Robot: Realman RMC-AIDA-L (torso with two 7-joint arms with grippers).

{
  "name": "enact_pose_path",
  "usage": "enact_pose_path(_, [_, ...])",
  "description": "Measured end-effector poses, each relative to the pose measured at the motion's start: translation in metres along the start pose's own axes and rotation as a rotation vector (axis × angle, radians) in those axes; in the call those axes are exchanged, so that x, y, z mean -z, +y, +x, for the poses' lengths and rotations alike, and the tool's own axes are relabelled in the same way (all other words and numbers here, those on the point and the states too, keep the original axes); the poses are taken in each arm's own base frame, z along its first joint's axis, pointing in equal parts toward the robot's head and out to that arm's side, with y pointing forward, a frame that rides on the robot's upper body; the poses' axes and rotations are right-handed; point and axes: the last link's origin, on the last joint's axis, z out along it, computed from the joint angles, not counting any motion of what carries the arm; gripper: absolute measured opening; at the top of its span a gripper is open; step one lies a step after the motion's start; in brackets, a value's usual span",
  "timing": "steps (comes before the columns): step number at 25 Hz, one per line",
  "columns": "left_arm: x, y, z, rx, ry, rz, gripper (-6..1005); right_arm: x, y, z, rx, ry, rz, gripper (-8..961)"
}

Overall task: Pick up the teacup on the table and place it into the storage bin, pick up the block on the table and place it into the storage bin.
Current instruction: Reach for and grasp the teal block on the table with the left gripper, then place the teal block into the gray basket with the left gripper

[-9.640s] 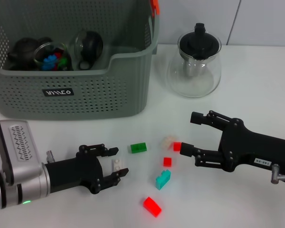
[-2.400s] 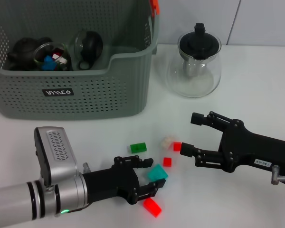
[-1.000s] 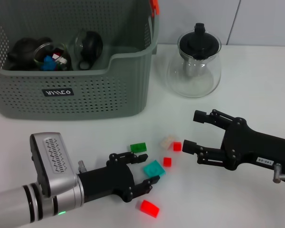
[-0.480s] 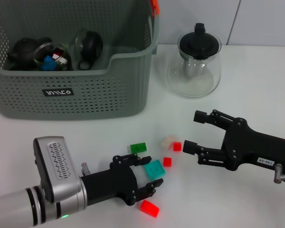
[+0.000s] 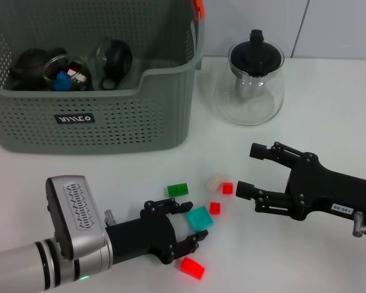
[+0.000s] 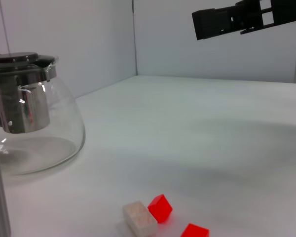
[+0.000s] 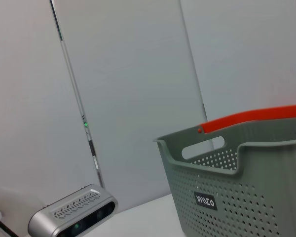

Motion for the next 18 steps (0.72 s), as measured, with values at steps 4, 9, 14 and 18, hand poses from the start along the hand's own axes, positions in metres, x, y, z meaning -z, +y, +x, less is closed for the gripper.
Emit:
enact_pose_path(4, [0.0007,-0.0016,0.0012,0.016,0.015,0.02,590,0.0002,0.0001,0.0002,0.0,0.0,0.0,942])
enact_pose_path(9, [0.0012,-0.0063,0.0026,0.063,0.018,0.034,525,0.0005,0.0002,0.0005,-0.001,0.0,0.002,944])
enact_pose_path(14, [0.0021,-0.0072,0.0035,0.062,0.018,0.022,398,0.0006,0.0003,0.0005,-0.001,0.0,0.001,942])
enact_pose_path(18, [0.005,-0.007,0.0065,0.063,0.042,0.012,405,0.0013,0.0002,0.0007,-0.002,0.001,0.002,942])
